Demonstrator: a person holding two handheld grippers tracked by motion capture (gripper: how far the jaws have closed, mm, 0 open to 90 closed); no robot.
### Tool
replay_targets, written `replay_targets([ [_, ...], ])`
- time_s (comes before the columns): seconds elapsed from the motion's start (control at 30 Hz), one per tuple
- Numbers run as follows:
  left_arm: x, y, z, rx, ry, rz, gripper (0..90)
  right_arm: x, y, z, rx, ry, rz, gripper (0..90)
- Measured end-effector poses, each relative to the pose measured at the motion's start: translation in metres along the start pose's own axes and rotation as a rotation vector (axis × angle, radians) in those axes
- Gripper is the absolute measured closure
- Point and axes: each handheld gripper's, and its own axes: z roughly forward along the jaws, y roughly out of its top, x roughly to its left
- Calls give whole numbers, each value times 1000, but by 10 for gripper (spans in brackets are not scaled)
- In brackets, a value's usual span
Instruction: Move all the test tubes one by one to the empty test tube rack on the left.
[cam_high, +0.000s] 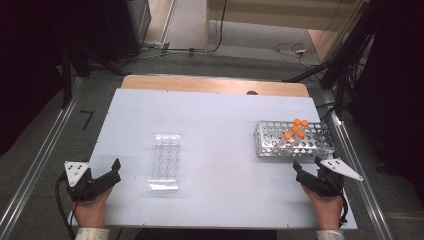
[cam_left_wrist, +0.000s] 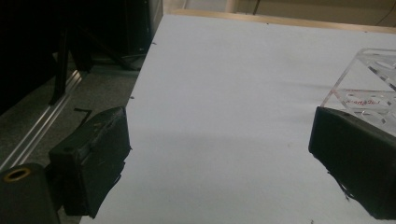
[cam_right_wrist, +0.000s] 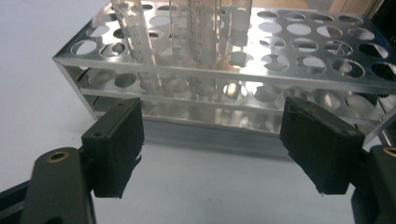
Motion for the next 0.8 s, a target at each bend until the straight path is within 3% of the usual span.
replay_targets([
  [0.3, 0, 0, 0, 1, 7, 3, 57, 2, 15, 14, -13, -4, -16, 228],
  [0.47, 0, 0, 0, 1, 10, 2, 57, -1, 21, 21, -23, -7, 1, 268],
  [0.6, 0, 0, 0, 4, 8, 4, 57, 0, 25, 24, -41, -6, -6, 322],
  [0.8, 0, -1, 0, 4, 12, 3, 57, 1, 29, 29, -59, -4, -11, 475],
])
